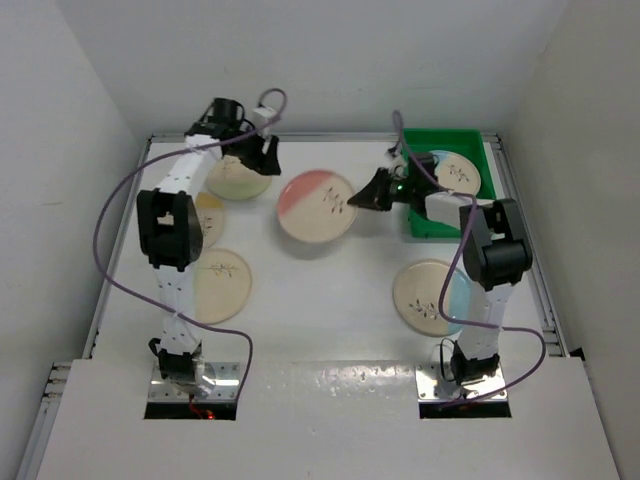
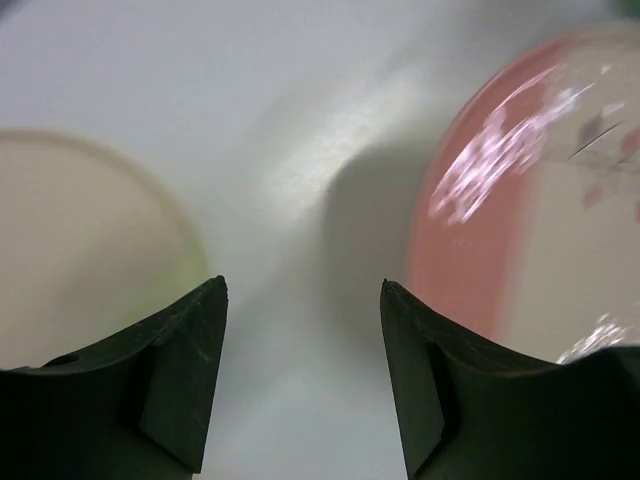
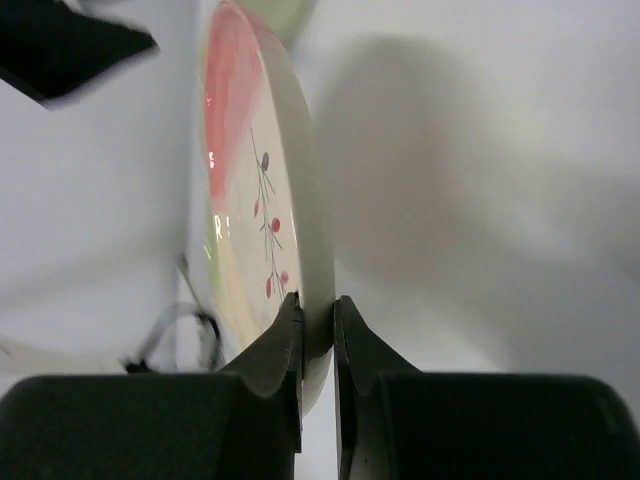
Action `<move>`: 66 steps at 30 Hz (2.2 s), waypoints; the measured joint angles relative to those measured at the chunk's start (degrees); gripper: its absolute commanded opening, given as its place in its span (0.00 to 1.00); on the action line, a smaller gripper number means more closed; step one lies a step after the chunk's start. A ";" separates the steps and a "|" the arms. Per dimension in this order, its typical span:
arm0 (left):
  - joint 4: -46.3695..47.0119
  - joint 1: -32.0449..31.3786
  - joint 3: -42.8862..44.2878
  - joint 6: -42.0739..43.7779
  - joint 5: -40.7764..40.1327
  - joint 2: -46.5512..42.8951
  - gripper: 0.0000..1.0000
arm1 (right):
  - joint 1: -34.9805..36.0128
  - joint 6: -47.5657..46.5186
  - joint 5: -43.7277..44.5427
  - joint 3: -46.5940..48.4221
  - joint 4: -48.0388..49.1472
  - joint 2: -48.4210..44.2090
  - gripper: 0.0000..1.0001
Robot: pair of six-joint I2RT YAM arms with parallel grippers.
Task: Place the plates into the plastic bin on the countertop
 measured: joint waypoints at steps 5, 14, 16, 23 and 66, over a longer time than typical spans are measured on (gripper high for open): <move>7.23 8.46 -0.02 -11.54 -11.69 -2.27 0.66 | -8.98 13.75 6.86 -0.57 14.25 -4.09 0.00; 8.63 13.51 -3.78 -18.67 -23.37 -2.27 0.66 | -22.95 28.94 33.77 -17.55 26.43 -13.07 0.00; 8.70 13.57 -4.02 -18.64 -23.67 -2.27 0.66 | -24.57 30.45 38.66 -19.67 26.14 -13.09 0.00; 8.79 13.60 -4.22 -18.36 -23.67 -2.27 0.66 | -26.23 31.65 48.33 -22.08 24.98 -12.98 0.00; 15.02 17.57 7.72 -15.67 -22.43 17.49 0.27 | -10.88 -9.51 59.58 -1.31 -12.96 -19.08 0.58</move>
